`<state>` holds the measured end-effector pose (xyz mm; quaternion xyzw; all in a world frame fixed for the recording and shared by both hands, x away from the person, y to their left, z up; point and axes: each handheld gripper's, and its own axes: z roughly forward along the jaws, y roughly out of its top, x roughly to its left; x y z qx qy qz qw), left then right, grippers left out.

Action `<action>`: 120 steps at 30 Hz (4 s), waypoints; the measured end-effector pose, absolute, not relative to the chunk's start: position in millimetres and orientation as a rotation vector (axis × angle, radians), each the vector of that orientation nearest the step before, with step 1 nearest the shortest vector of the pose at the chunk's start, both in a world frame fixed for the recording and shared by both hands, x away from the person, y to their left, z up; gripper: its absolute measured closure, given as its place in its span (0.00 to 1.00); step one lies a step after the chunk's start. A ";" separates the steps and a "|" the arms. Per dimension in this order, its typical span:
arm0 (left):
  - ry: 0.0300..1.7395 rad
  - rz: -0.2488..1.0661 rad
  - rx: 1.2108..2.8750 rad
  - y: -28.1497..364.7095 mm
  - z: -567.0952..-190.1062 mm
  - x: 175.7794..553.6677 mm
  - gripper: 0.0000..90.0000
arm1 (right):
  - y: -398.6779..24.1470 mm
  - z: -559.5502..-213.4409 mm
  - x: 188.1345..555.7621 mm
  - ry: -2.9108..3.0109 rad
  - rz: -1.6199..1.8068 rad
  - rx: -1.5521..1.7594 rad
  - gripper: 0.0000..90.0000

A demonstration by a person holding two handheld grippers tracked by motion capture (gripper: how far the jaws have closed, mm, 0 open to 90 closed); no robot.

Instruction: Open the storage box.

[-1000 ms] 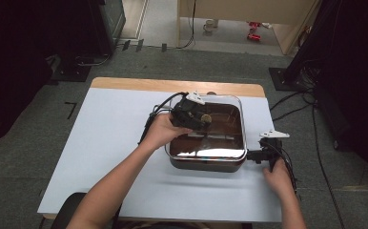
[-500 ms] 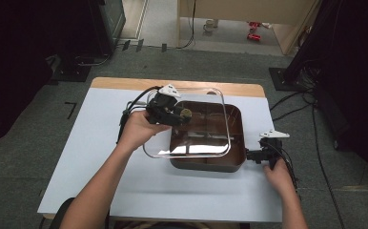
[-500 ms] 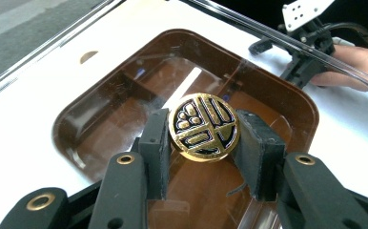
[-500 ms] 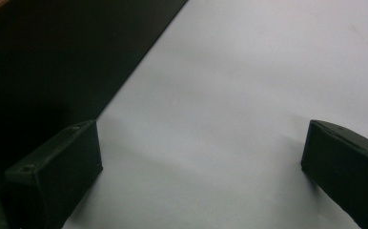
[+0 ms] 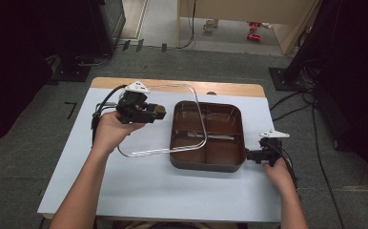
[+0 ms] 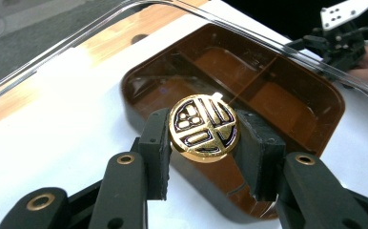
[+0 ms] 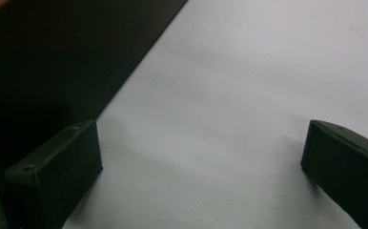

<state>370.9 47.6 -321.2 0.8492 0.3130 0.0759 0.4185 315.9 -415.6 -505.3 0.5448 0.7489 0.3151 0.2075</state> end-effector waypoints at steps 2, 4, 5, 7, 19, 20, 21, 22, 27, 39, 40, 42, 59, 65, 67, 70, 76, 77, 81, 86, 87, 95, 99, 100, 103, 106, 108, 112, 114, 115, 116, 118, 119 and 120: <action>0.806 0.200 2.127 54.5 -322.6 372.1 0.66 | -415.5 -505.2 315.8 2.086 0.876 1.520 0.00; 0.832 0.206 2.125 62.5 -324.7 373.9 0.66 | -415.6 -505.3 315.8 2.087 0.877 1.518 0.00; 0.849 0.210 2.120 68.3 -327.1 375.7 0.66 | -415.6 -505.2 315.9 2.086 0.877 1.519 0.00; 0.867 0.212 2.109 74.9 -331.3 378.5 0.66 | -415.6 -505.2 315.9 2.086 0.878 1.520 0.00; 0.991 0.212 2.107 105.6 -370.0 400.2 0.66 | -415.8 -505.2 316.0 2.088 0.877 1.517 0.00; 1.004 0.215 2.103 109.2 -374.2 402.8 0.66 | -415.6 -505.2 316.0 2.087 0.878 1.520 0.00; 1.021 0.218 2.097 114.5 -379.9 406.0 0.66 | -415.8 -505.2 316.0 2.088 0.877 1.518 0.00; 1.032 0.220 2.099 117.7 -382.7 407.7 0.66 | -415.8 -505.2 316.0 2.088 0.877 1.518 0.00; 1.079 0.244 2.101 131.7 -394.4 415.1 0.66 | -415.7 -505.2 316.0 2.087 0.878 1.520 0.00; 1.165 0.264 2.114 148.3 -424.7 433.5 0.66 | -415.7 -505.2 316.1 2.088 0.878 1.520 0.00; 1.168 0.264 2.114 148.3 -427.0 435.1 0.66 | -415.7 -505.2 316.1 2.088 0.878 1.520 0.00; 1.175 0.265 2.116 147.7 -431.2 438.2 0.66 | -415.7 -505.2 316.0 2.087 0.878 1.520 0.00; 1.257 0.244 2.112 152.3 -454.5 457.6 0.66 | -415.5 -505.2 315.9 2.086 0.876 1.519 0.00; 1.265 0.247 2.143 151.5 -462.2 459.9 0.66 | -415.5 -505.2 315.9 2.086 0.876 1.519 0.00; 1.261 0.248 2.142 151.3 -463.6 459.5 0.66 | -415.5 -505.2 315.9 2.086 0.876 1.519 0.00; 1.260 0.239 2.131 152.6 -464.5 459.4 0.66 | -415.4 -505.2 315.8 2.086 0.876 1.519 0.00; 1.275 0.231 2.110 153.3 -466.0 458.9 0.65 | -415.5 -505.2 315.9 2.086 0.876 1.518 0.00; 1.280 0.228 2.107 153.1 -465.9 458.9 0.63 | -415.5 -505.2 315.8 2.086 0.876 1.517 0.00; 1.289 0.192 2.099 153.2 -463.2 458.9 0.55 | -415.5 -505.2 315.8 2.086 0.876 1.519 0.00; 1.272 0.217 2.062 154.7 -448.3 452.7 0.49 | -415.5 -505.2 315.8 2.086 0.876 1.518 0.00; 1.274 0.218 2.051 155.0 -444.9 451.1 0.48 | -415.5 -505.2 315.8 2.086 0.876 1.519 0.00; 1.204 0.189 1.992 147.0 -420.7 433.0 0.44 | -415.5 -505.2 315.8 2.085 0.877 1.518 0.00; 1.159 0.201 1.985 139.9 -414.4 424.3 0.41 | -415.5 -505.2 315.9 2.085 0.877 1.519 0.00; 1.149 0.203 1.981 137.3 -412.8 421.4 0.41 | -415.5 -505.2 315.9 2.085 0.877 1.519 0.00; 1.126 0.208 1.972 128.5 -408.5 412.2 0.40 | -415.6 -505.2 315.9 2.086 0.878 1.519 0.00; 1.123 0.251 1.979 118.0 -406.0 403.8 0.37 | -415.7 -505.2 315.9 2.087 0.878 1.519 0.00; 1.064 0.263 2.018 107.4 -405.7 396.1 0.34 | -415.7 -505.2 316.0 2.086 0.878 1.519 0.00; 1.033 0.259 2.023 98.1 -407.7 388.4 0.31 | -415.7 -505.2 316.0 2.087 0.879 1.519 0.00; 1.013 0.237 2.019 93.0 -410.7 383.9 0.30 | -415.7 -505.2 316.0 2.087 0.879 1.519 0.00; 0.991 0.229 2.027 88.1 -415.4 379.4 0.28 | -415.7 -505.2 316.0 2.087 0.879 1.519 0.00; 0.978 0.235 2.038 85.7 -417.7 377.1 0.28 | -415.7 -505.2 316.0 2.087 0.879 1.519 0.00; 0.966 0.239 2.044 83.8 -420.0 374.9 0.28 | -415.7 -505.2 316.0 2.086 0.879 1.519 0.00; 0.957 0.233 2.046 82.1 -422.0 372.7 0.28 | -415.7 -505.2 316.0 2.087 0.879 1.519 0.00; 0.954 0.229 2.046 80.6 -424.1 370.7 0.28 | -415.7 -505.2 316.0 2.087 0.879 1.519 0.00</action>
